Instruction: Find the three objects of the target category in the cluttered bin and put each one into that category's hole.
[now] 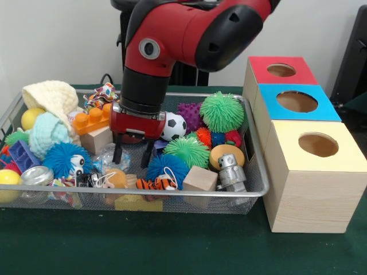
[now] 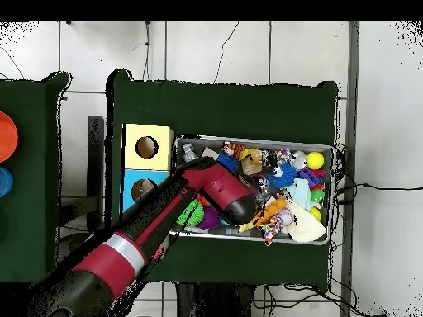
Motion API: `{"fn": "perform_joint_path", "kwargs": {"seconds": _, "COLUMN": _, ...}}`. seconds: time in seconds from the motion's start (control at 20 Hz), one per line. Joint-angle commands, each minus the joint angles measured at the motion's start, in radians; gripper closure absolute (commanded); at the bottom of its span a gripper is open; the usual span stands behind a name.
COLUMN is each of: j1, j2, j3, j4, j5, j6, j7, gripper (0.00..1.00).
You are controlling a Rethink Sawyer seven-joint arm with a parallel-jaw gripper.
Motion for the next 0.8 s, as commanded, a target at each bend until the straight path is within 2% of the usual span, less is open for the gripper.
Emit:
{"fn": "perform_joint_path", "kwargs": {"seconds": 0.05, "j1": 0.031, "j2": 0.191, "j3": -0.05, "j4": -0.08, "j5": -0.026, "j6": 0.02, "j7": 0.25, "gripper": 0.0}}
{"fn": "perform_joint_path", "kwargs": {"seconds": 0.5, "j1": 0.051, "j2": 0.314, "j3": -0.168, "j4": -0.103, "j5": 0.002, "j6": 0.022, "j7": 0.31, "gripper": 0.0}}
{"fn": "perform_joint_path", "kwargs": {"seconds": 0.8, "j1": 0.057, "j2": 0.352, "j3": -0.175, "j4": -0.117, "j5": 0.047, "j6": 0.025, "j7": 0.318, "gripper": 0.0}}
